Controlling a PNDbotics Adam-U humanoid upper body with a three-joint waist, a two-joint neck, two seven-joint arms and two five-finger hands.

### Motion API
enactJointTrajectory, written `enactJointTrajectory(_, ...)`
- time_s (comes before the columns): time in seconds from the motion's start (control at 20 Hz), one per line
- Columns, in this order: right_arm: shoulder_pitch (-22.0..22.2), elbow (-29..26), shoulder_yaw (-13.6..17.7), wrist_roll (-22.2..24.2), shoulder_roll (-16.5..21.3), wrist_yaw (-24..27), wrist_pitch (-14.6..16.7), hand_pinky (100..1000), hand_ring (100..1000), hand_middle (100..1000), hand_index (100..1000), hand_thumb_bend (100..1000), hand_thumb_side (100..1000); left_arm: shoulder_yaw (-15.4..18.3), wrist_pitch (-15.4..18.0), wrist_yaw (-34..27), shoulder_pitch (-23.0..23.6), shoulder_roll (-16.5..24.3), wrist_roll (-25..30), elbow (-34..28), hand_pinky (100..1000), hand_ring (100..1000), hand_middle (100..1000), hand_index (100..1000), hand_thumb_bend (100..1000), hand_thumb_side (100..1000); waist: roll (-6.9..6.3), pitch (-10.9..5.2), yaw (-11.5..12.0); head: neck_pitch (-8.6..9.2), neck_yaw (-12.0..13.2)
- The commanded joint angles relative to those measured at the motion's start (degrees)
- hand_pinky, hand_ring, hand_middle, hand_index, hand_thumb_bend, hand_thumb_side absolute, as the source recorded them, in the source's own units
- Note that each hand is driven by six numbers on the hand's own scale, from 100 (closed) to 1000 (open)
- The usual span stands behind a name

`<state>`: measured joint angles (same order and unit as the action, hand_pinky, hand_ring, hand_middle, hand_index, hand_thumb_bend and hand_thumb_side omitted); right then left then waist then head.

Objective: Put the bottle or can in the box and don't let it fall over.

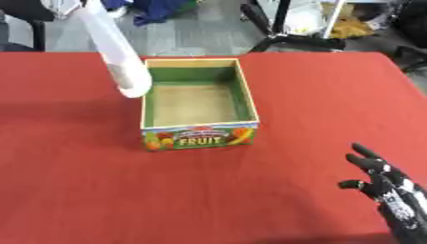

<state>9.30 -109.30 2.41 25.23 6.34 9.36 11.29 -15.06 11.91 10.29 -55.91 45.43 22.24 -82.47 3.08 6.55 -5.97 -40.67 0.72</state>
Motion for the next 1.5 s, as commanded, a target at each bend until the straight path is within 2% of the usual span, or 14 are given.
enactJointTrajectory(0.05,-0.4,-0.4,-0.2,0.4,1.0,0.3,0.0,705,1000,1000,797,100,585,-0.3,0.3,0.3,-2.0,-1.2,-0.6,0.5,478,371,206,476,100,216,-0.13,-0.53,-0.3,0.46,0.5)
enactJointTrajectory(0.25,-0.6,-0.4,-0.4,0.7,1.0,0.4,0.0,705,1000,1000,797,100,585,-2.1,0.5,1.1,-1.8,-4.1,0.1,2.4,506,393,225,496,100,223,-0.01,-0.29,-1.0,0.94,0.4)
enactJointTrajectory(0.35,-0.7,-0.4,-0.5,0.8,0.9,0.5,0.0,705,1000,1000,797,100,586,-3.0,0.9,2.2,-1.4,-5.0,0.6,3.4,580,460,292,560,100,281,0.03,-0.18,-1.3,1.06,0.4)
enactJointTrajectory(0.4,-0.7,-0.4,-0.5,0.8,0.9,0.5,0.0,705,1000,1000,797,100,586,-3.4,1.2,2.9,-1.1,-5.3,1.0,3.8,661,546,397,657,104,360,0.02,-0.13,-1.4,1.08,0.4)
enactJointTrajectory(0.45,-0.7,-0.4,-0.5,0.8,0.9,0.5,0.0,705,1000,1000,797,100,586,-3.7,1.6,3.9,-0.9,-5.4,1.4,4.0,705,606,467,717,189,410,0.00,-0.09,-1.5,1.07,0.4)
enactJointTrajectory(0.5,-0.8,-0.4,-0.5,0.8,0.8,0.5,0.0,705,1000,1000,797,100,587,-3.9,1.9,5.0,-0.7,-5.5,1.6,4.1,750,689,554,790,296,498,-0.02,-0.06,-1.5,1.06,0.4)
enactJointTrajectory(0.7,-1.0,-0.4,-0.4,0.8,0.8,0.5,-0.1,705,1000,1000,796,100,588,-3.8,2.6,8.5,0.4,-4.9,1.7,4.1,823,818,724,878,515,673,-0.18,0.09,-1.5,1.09,0.1)
enactJointTrajectory(0.95,-1.1,-0.4,0.0,0.4,0.7,0.2,-0.1,706,1000,1000,796,100,587,-1.7,2.0,7.4,2.7,-1.1,-2.0,0.9,815,809,716,875,485,670,-0.40,0.20,-1.0,1.36,-0.8)
enactJointTrajectory(1.1,-1.1,-0.5,0.3,0.2,0.7,0.0,0.0,706,1000,1000,796,100,585,0.8,0.8,3.0,6.3,2.8,-5.7,-4.2,805,798,698,862,445,648,-0.52,0.32,-0.5,1.61,-1.5)
enactJointTrajectory(1.3,-1.3,-0.5,0.6,-0.1,0.5,-0.1,0.1,706,1000,1000,796,100,584,6.2,-2.3,-5.4,15.4,7.6,-12.4,-12.7,792,787,676,843,377,639,-0.45,0.57,-0.1,2.01,-2.2)
enactJointTrajectory(1.35,-1.3,-0.6,0.7,-0.2,0.4,-0.2,0.1,706,1000,1000,796,100,585,7.8,-3.0,-7.4,18.3,8.0,-14.4,-14.8,788,784,669,833,335,642,-0.41,0.67,0.0,2.11,-2.4)
enactJointTrajectory(1.5,-1.5,-0.6,1.0,-0.6,0.1,-0.3,0.1,706,1000,1000,796,100,588,13.2,-4.8,-11.8,28.0,7.1,-21.1,-20.9,782,778,656,819,292,638,-0.26,0.98,0.5,2.29,-2.6)
